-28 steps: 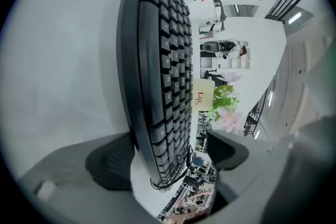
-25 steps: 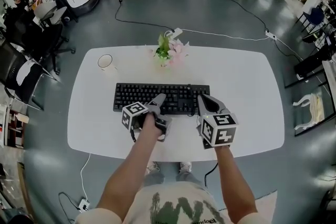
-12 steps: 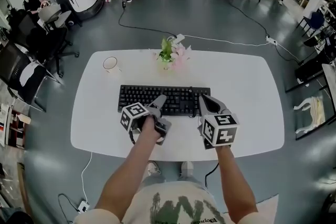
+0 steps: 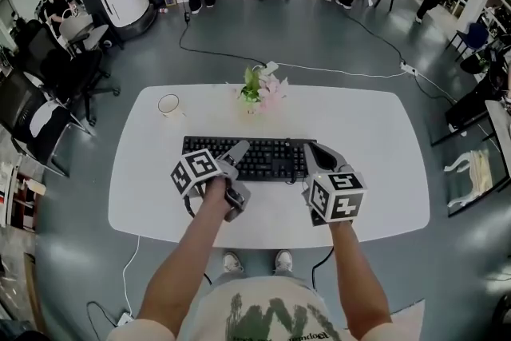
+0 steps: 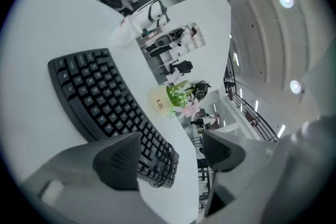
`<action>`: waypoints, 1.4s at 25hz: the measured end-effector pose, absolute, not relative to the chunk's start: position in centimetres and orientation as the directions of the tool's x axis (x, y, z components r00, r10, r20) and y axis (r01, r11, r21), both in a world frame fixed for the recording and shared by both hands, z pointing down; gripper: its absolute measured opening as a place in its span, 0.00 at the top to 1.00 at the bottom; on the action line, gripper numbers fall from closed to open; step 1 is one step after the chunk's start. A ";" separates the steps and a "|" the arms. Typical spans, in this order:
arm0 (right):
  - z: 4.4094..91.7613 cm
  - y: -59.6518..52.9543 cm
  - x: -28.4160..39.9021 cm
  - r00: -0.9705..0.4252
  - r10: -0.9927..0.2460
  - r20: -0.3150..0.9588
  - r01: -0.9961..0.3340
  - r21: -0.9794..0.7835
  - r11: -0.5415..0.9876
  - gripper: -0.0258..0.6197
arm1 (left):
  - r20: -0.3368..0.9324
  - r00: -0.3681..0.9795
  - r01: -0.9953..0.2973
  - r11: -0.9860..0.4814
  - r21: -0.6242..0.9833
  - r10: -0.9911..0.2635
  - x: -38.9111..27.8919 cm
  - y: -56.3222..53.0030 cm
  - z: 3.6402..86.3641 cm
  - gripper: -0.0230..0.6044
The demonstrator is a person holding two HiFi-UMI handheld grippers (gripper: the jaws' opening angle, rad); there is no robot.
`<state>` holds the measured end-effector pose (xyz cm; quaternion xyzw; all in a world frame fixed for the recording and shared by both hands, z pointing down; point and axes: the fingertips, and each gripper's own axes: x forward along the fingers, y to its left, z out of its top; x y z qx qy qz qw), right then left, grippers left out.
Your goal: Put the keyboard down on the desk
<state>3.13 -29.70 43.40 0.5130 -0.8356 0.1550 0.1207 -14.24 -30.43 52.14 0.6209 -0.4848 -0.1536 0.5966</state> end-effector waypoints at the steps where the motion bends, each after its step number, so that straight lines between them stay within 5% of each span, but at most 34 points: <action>1: 43.2 -29.7 3.1 -0.445 -0.822 0.356 -0.895 -0.133 0.426 0.96 | 0.380 0.485 -0.447 0.150 0.882 -0.788 -14.4 -30.6 51.4 0.38; 12: 40.3 -30.1 2.9 -0.447 -0.843 0.300 -0.893 -0.095 0.440 0.96 | 0.345 0.469 -0.787 -0.208 0.581 -0.813 -16.0 -32.0 44.2 0.62; 22: 39.0 -30.0 2.9 -0.468 -0.843 0.264 -0.882 -0.089 0.462 0.96 | 0.285 0.421 -0.888 -0.327 0.325 -0.861 -17.4 -31.1 41.3 0.68; 35: 38.5 -30.2 2.8 -0.460 -0.854 0.242 -0.887 -0.074 0.456 0.96 | 0.270 0.392 -0.920 -0.367 0.139 -0.880 -17.2 -30.2 40.6 0.96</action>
